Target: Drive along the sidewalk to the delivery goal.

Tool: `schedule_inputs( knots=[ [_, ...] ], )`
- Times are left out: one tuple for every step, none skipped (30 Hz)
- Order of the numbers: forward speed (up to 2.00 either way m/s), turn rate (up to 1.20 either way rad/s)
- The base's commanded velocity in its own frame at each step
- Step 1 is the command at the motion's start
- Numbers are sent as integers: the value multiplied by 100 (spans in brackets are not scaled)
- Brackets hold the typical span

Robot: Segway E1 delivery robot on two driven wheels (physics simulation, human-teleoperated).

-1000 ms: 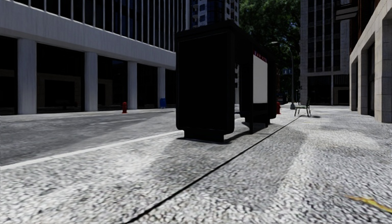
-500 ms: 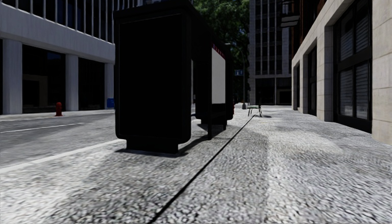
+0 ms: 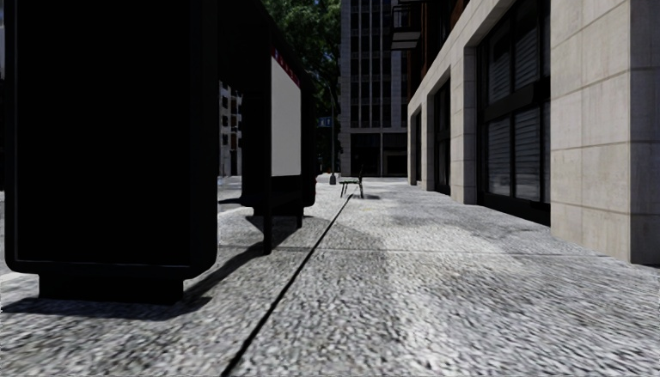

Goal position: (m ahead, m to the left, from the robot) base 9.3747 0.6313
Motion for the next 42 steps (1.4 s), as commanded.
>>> schedule_inputs(
  knots=[
    [200, -58],
    [200, -58],
    [200, -58],
    [200, -58],
    [200, -56],
    [200, -47],
    [200, -40],
    [200, -28],
    [200, -28],
    [200, -10],
    [200, 0],
    [200, 0],
    [200, 0],
    [200, 0],
    [200, 0],
    [200, 0],
    [200, 0],
    [200, 0],
    [200, 0],
    [200, 0],
    [200, 0],
    [200, 0],
    [200, 0],
    [200, 0],
    [200, 0],
    [200, 0],
    [200, 0],
    [200, 0],
    [200, 0],
    [200, 0],
    [200, 0],
    [200, 0],
    [200, 0],
    [200, 0],
    [200, 0],
    [200, 0],
    [200, 0],
    [200, 0],
    [200, 0],
    [200, 0],
    [200, 0],
    [200, 0]
  ],
)
